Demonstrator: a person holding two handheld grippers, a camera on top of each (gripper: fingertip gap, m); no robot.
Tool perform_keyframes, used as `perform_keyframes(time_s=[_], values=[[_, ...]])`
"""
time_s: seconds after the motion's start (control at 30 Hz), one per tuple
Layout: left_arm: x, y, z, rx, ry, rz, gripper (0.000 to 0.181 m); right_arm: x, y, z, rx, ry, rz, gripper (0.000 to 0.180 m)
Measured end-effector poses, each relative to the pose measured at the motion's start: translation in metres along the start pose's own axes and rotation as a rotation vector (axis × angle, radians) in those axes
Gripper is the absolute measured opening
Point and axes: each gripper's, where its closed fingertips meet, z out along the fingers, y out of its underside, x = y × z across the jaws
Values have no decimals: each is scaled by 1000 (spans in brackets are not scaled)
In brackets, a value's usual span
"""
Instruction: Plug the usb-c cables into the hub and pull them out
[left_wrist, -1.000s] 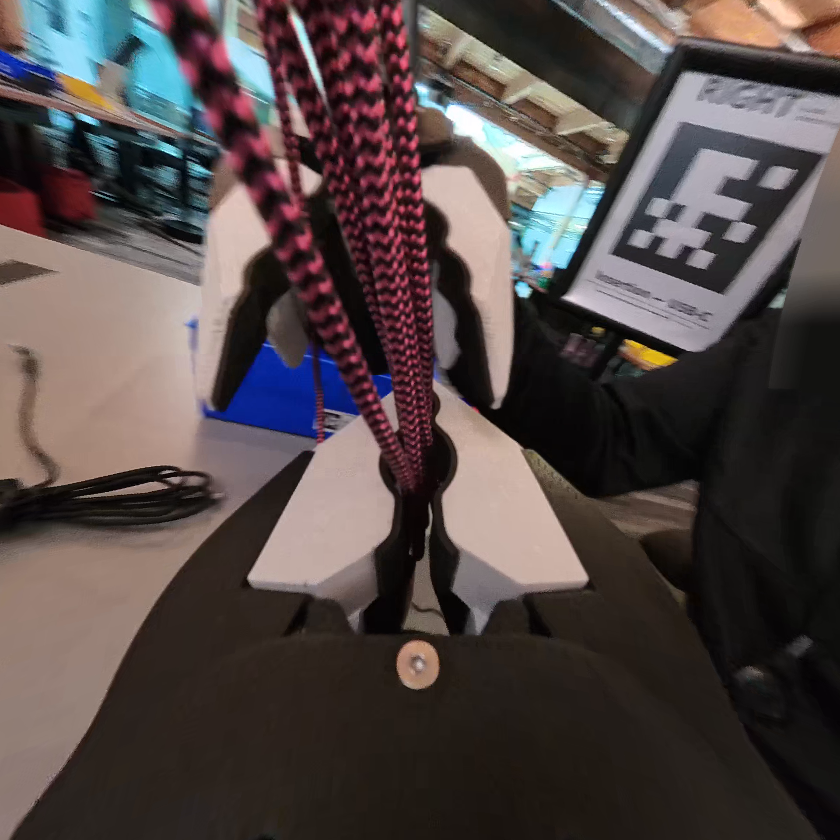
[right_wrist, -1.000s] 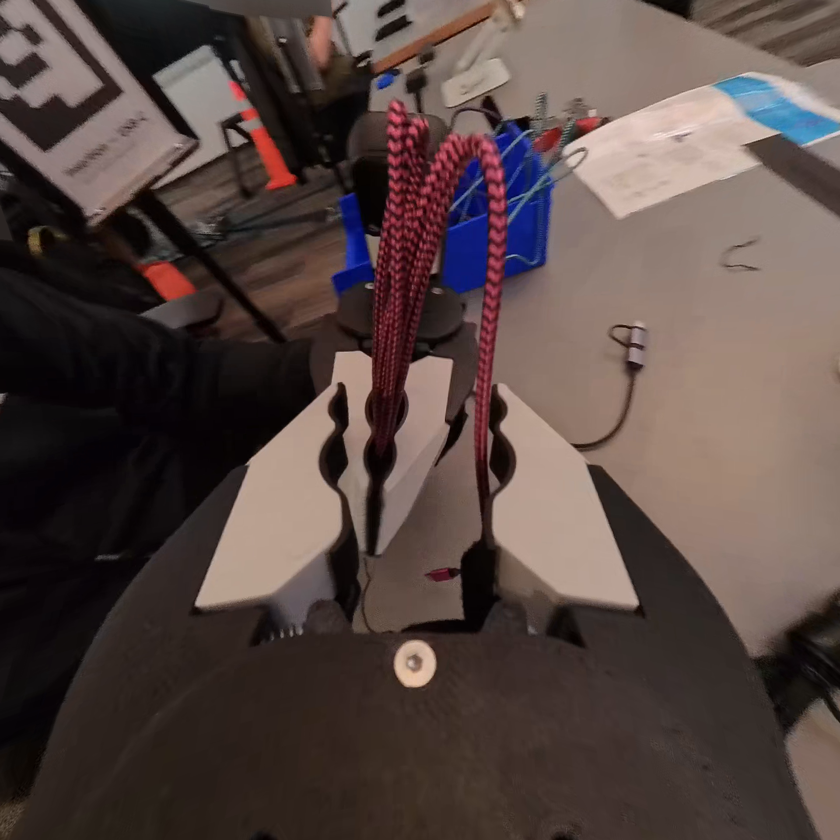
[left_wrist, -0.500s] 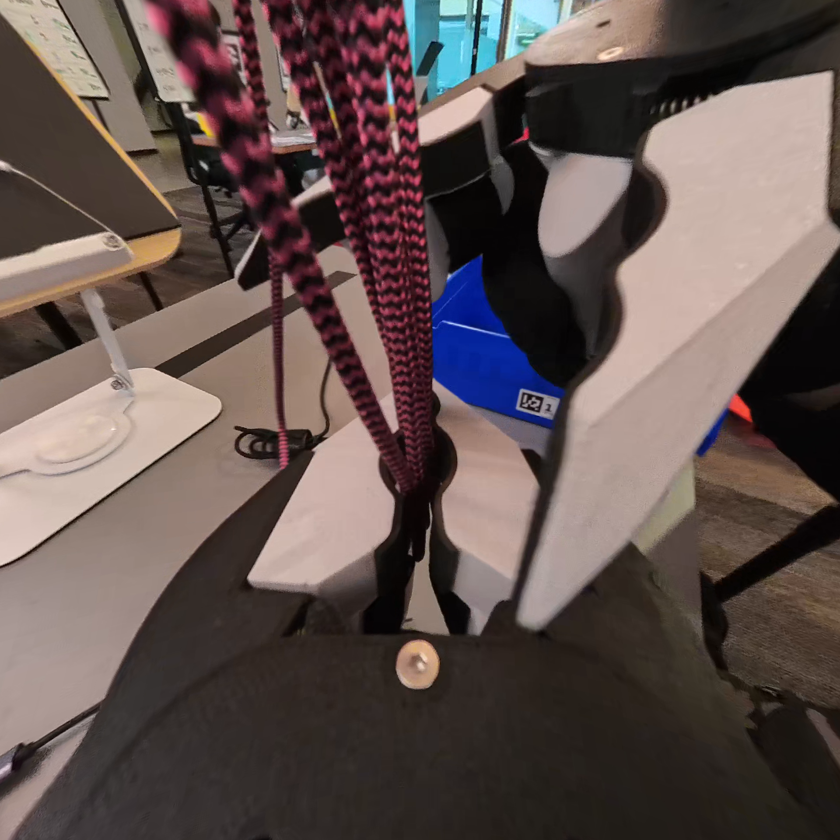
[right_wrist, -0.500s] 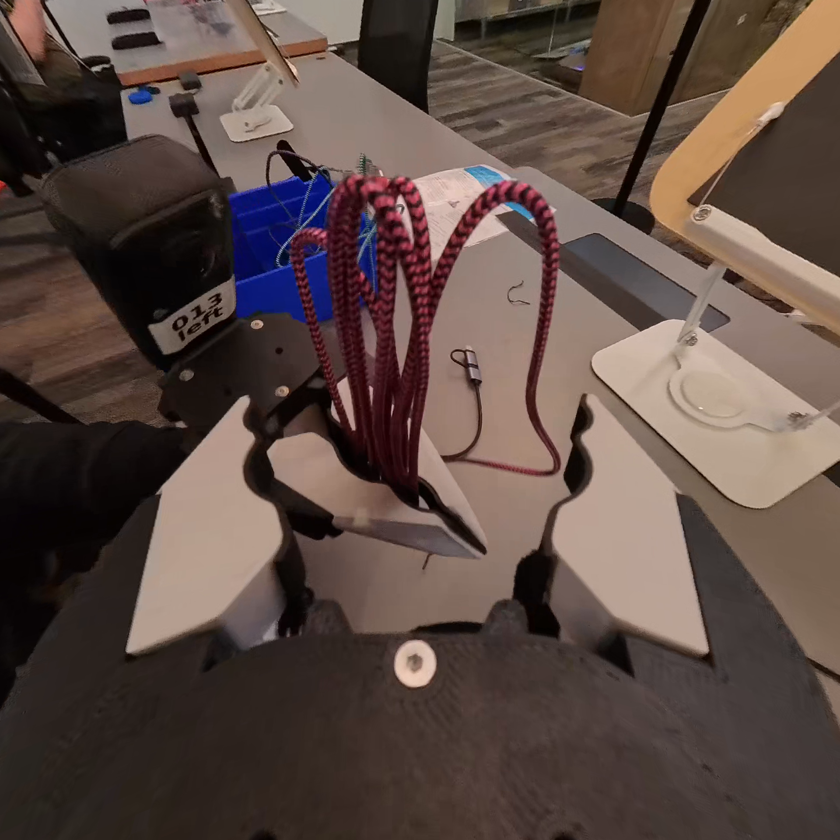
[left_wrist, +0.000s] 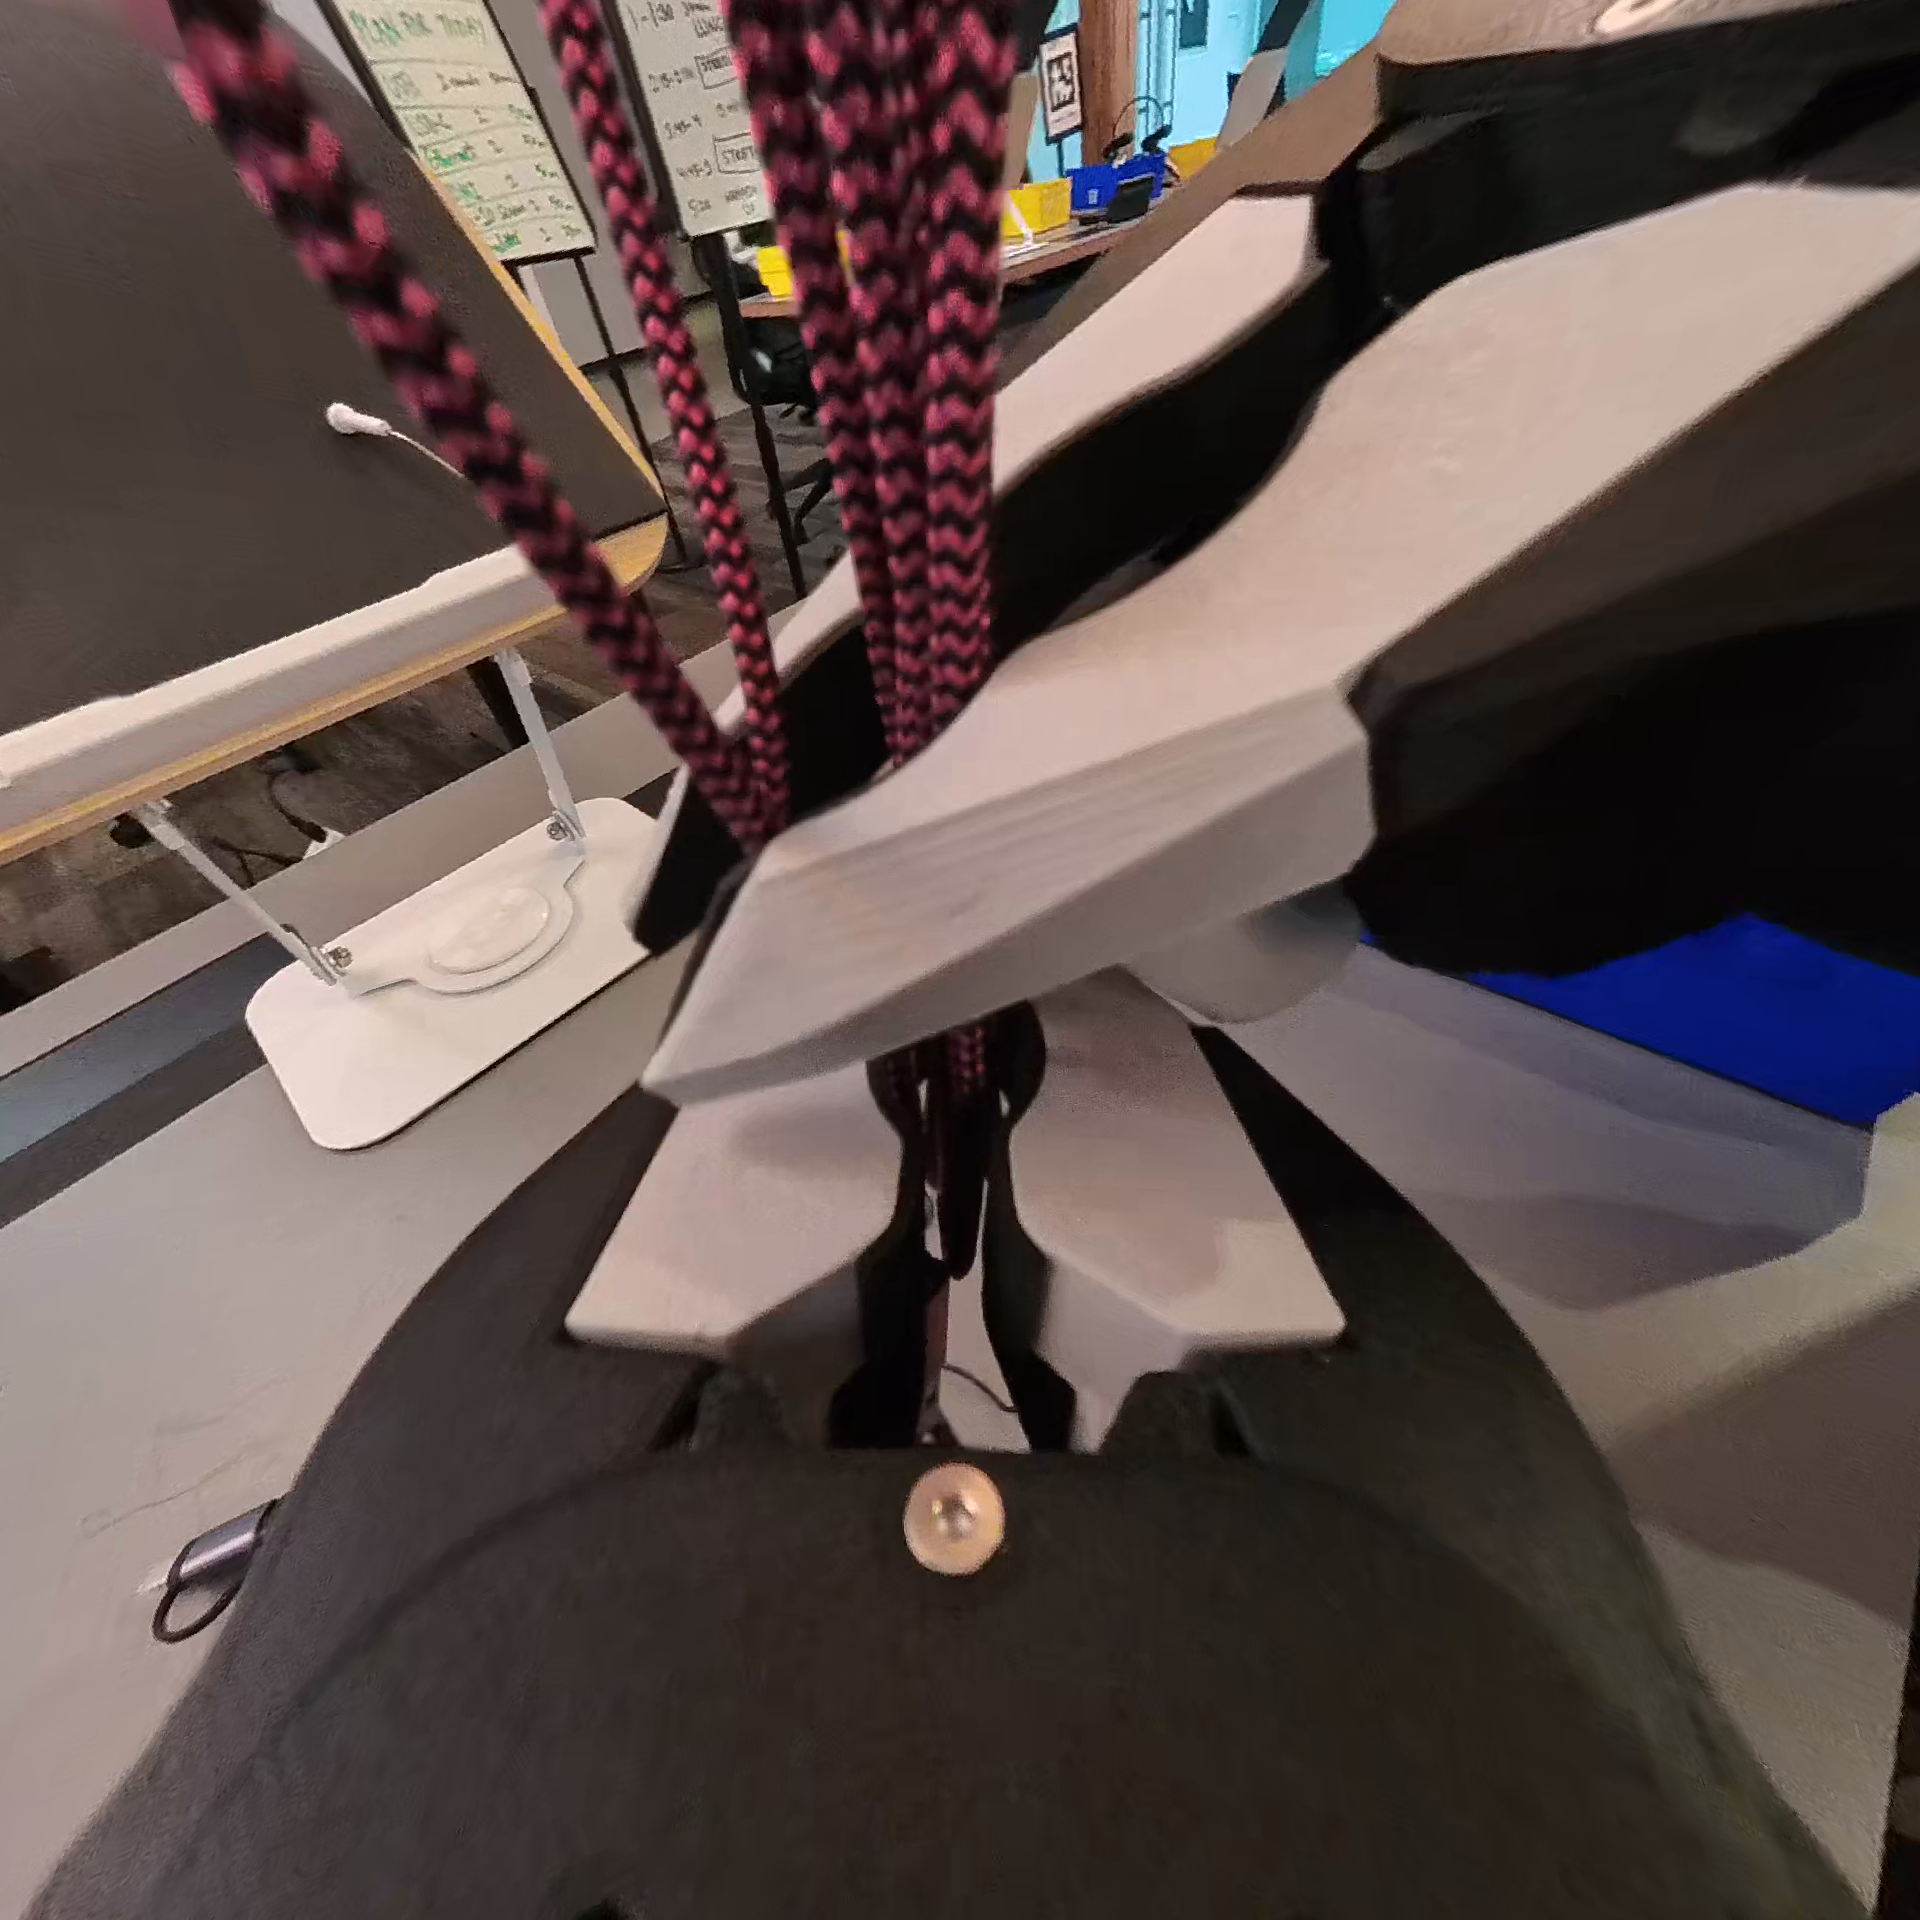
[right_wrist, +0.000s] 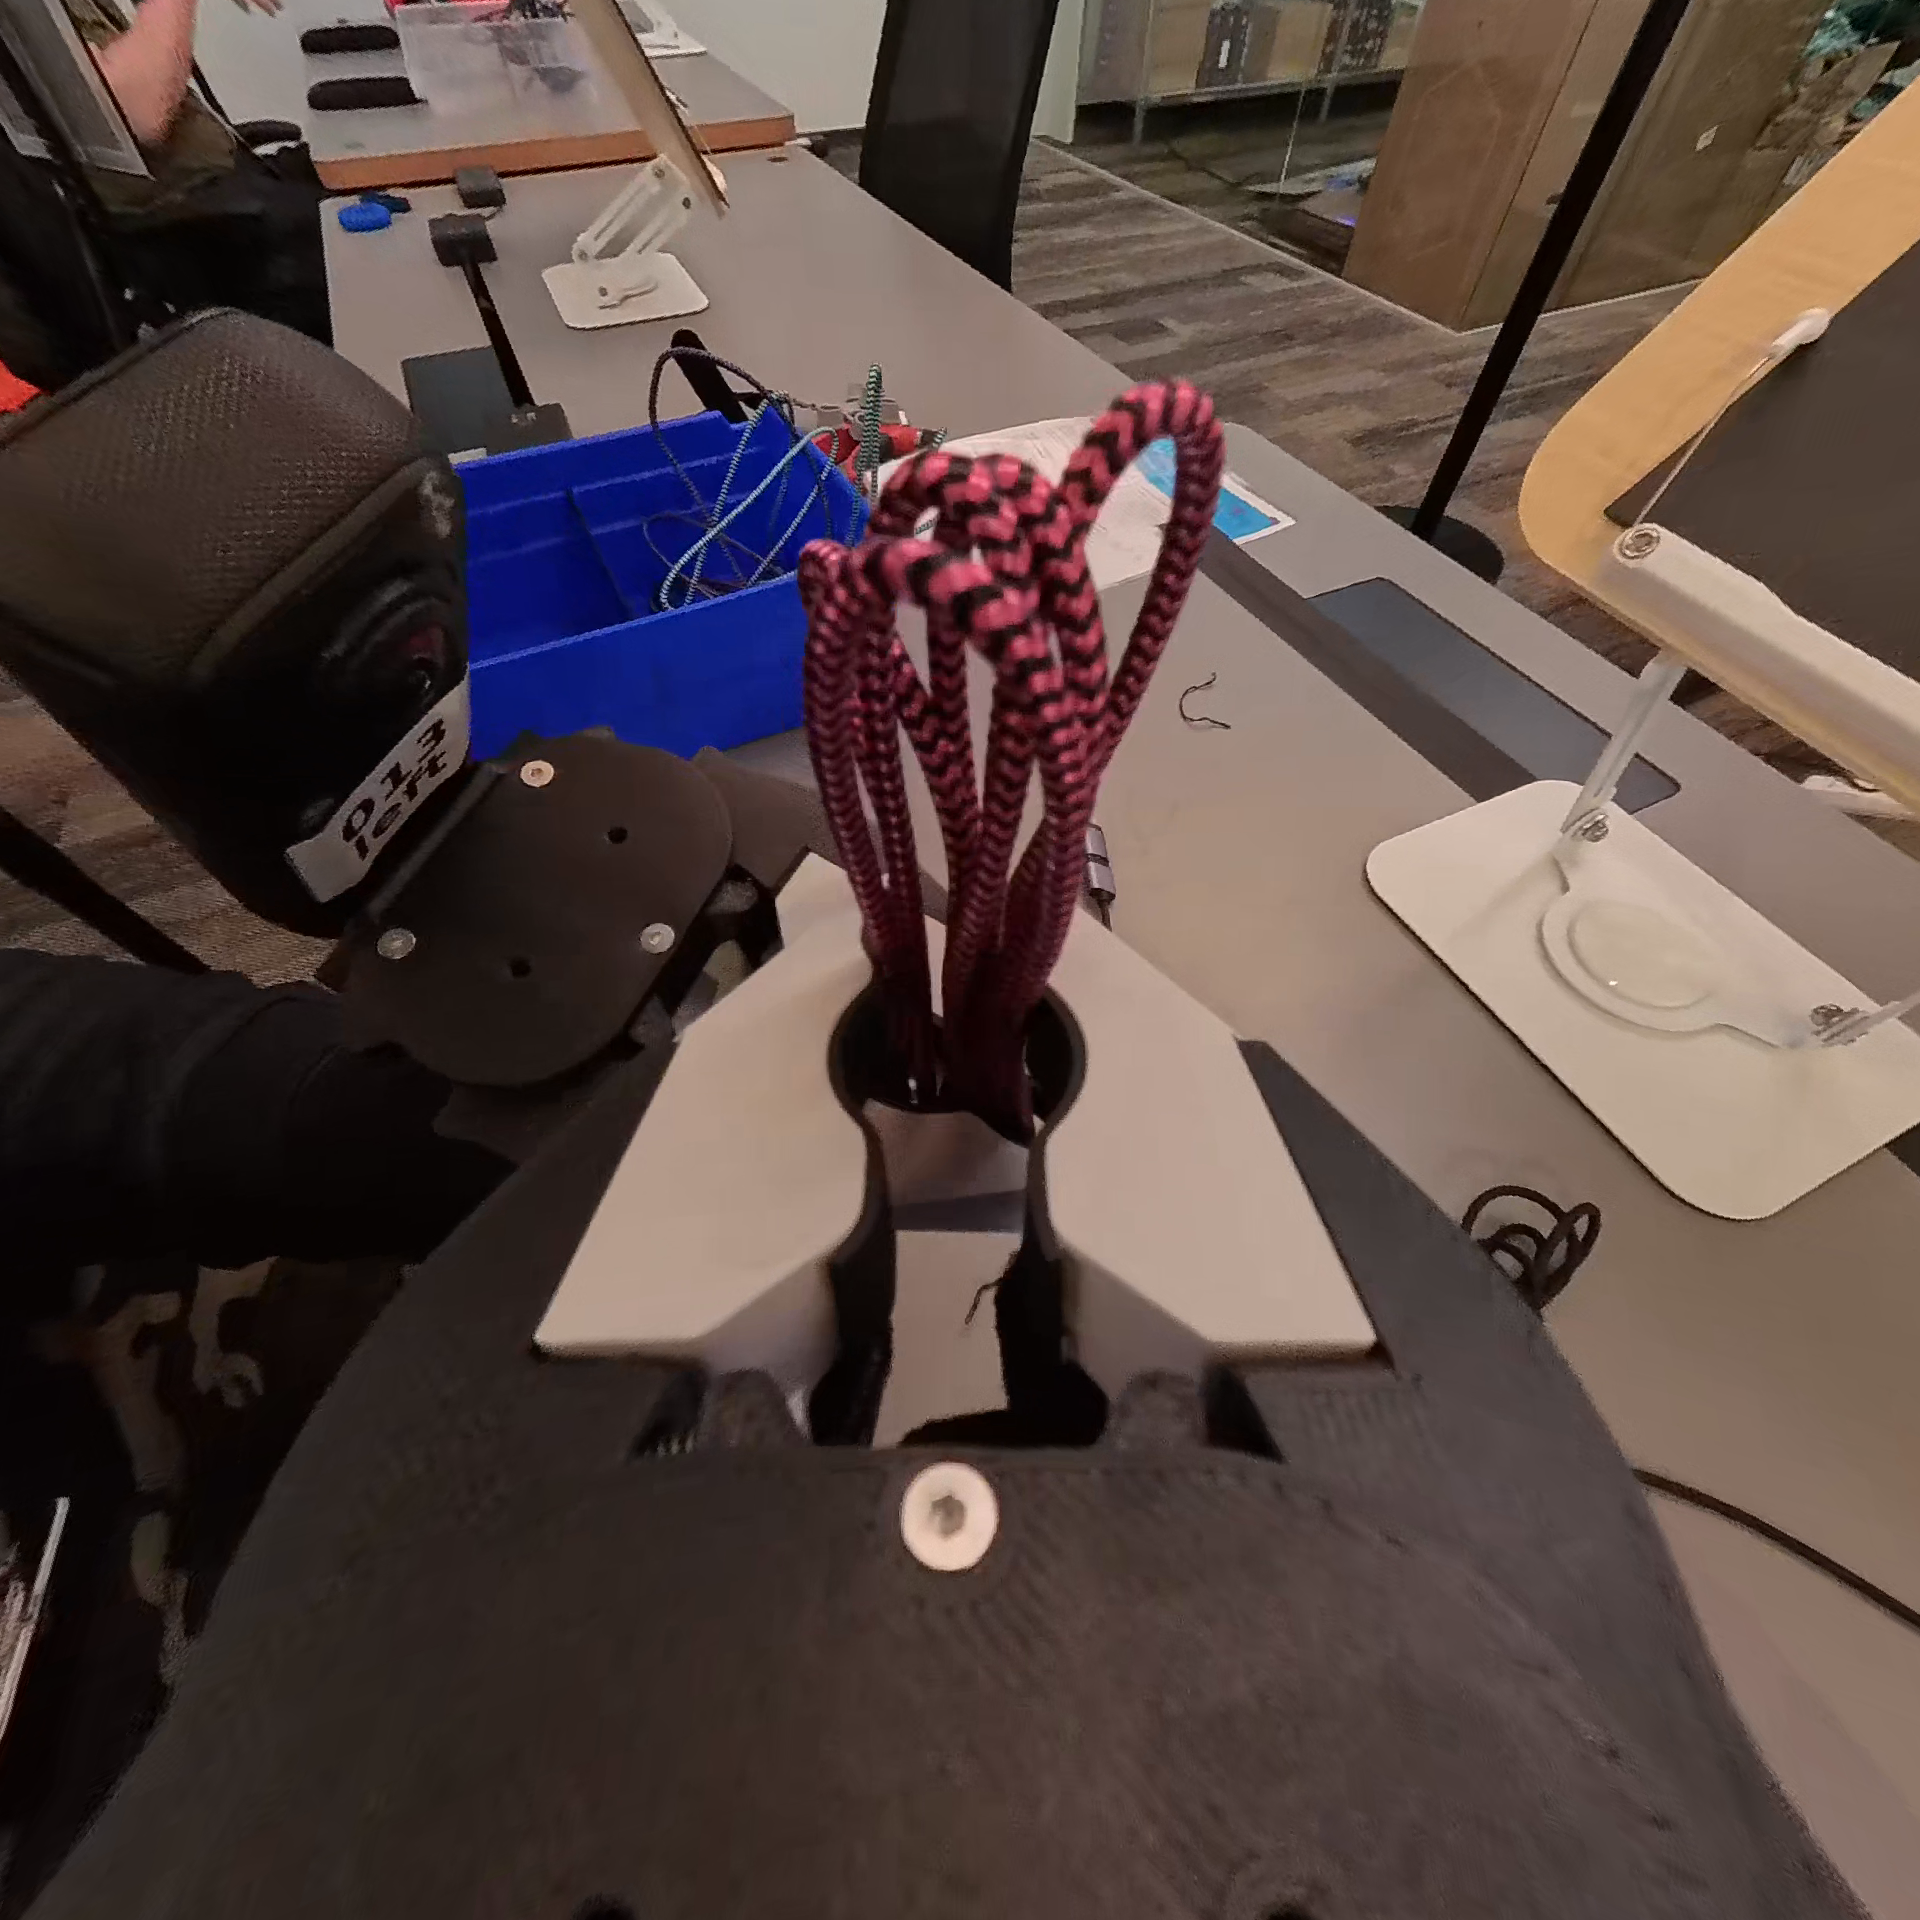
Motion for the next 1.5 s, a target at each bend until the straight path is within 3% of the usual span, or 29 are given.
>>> perform_keyframes(time_s=[0.1, 0.23, 0.4, 0.6, 0.8, 1.07, 1.2, 1.37, 1.5], values=[[0, -1, 1, 8, 2, -7, 0, 0, -1, 0, 3, -8, -5, 5], [-1, -5, 0, 32, 6, -5, 2, 3, -3, -1, 20, -13, 8, 4], [-7, -6, -10, 55, -33, 17, 41, 13, -8, -7, 53, 6, 43, 3], [-13, -14, -19, 45, -143, 89, 71, 17, -14, -11, 82, 15, 65, 3], [-5, -19, -28, 53, -150, 148, 54, 26, -15, -16, 95, 51, 87, 3], [-15, -16, -20, 31, -236, 131, 77, 24, -14, -11, 96, 77, 112, 4], [-9, -22, -34, 91, -235, 179, 61, 35, -13, -16, 120, 110, 144, 3], [-20, -21, -21, 39, -244, 157, 80, 45, -5, -15, 114, 147, 164, 3], [-17, -8, -3, -29, -163, 121, 72, 36, -10, -15, 127, 100, 173, 4]])
